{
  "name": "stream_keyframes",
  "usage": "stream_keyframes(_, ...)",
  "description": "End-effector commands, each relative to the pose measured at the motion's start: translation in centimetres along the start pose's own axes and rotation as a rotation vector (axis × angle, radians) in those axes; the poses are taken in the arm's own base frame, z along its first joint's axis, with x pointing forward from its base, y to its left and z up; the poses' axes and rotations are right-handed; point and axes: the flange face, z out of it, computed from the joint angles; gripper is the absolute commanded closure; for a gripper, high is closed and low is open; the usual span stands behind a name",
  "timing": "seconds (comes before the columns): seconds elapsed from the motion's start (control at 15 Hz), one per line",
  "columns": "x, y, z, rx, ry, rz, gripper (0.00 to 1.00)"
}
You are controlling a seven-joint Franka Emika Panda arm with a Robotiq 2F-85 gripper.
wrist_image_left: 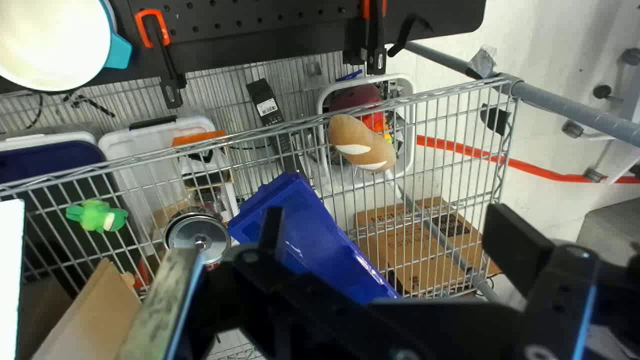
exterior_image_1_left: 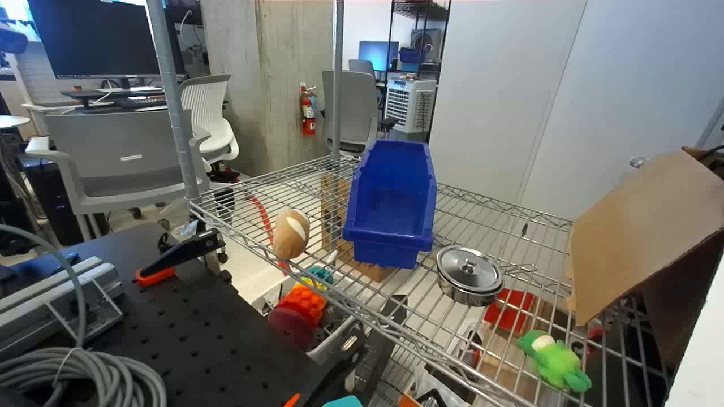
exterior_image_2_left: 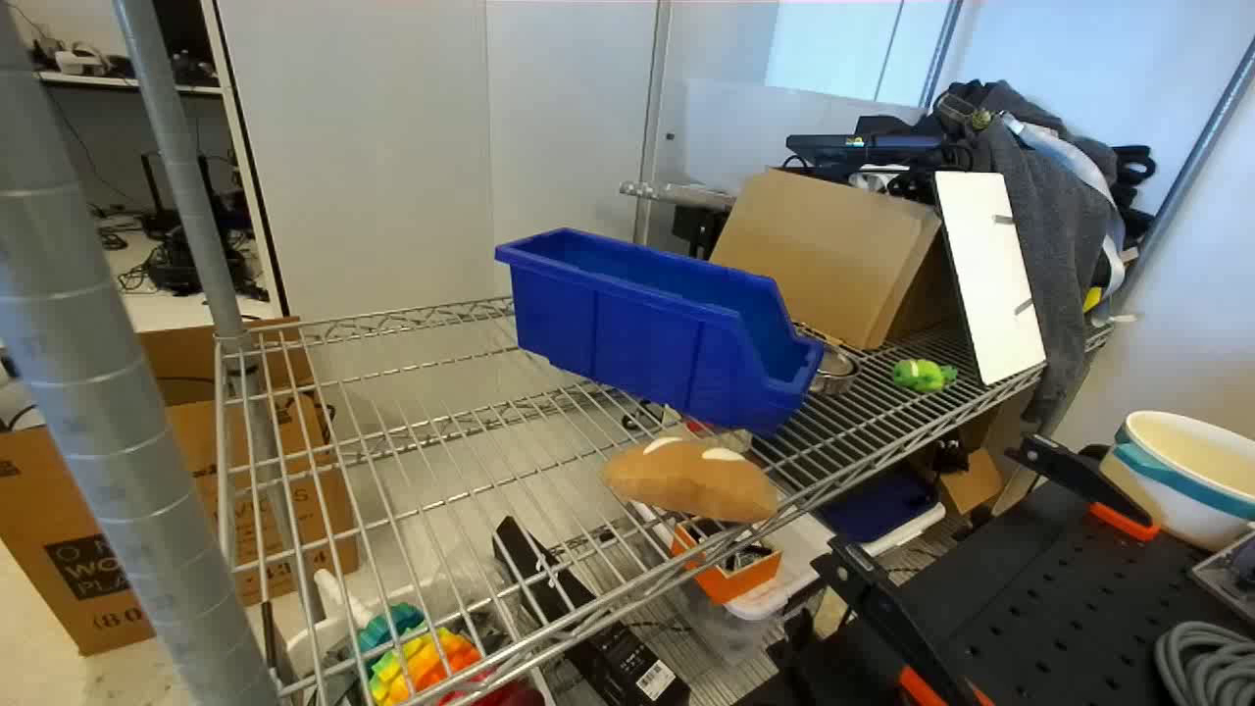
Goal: Remove the silver lid from the silver pot
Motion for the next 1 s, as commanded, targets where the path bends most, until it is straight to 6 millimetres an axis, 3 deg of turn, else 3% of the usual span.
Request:
stream_keyframes(0.0, 0.0, 0.0, -0.1, 0.000, -0.001, 0.000, 0.00)
stream_keyframes(0.47, 0.0, 0.0, -0.1, 0.000, -0.001, 0.000, 0.00)
stream_keyframes(0.73, 3.6, 1.9, 0.6, 0.005, 0.066, 0.044, 0.00)
stream_keyframes(0.93, 7.0, 4.7, 2.0, 0.030, 0.110, 0.112, 0.00)
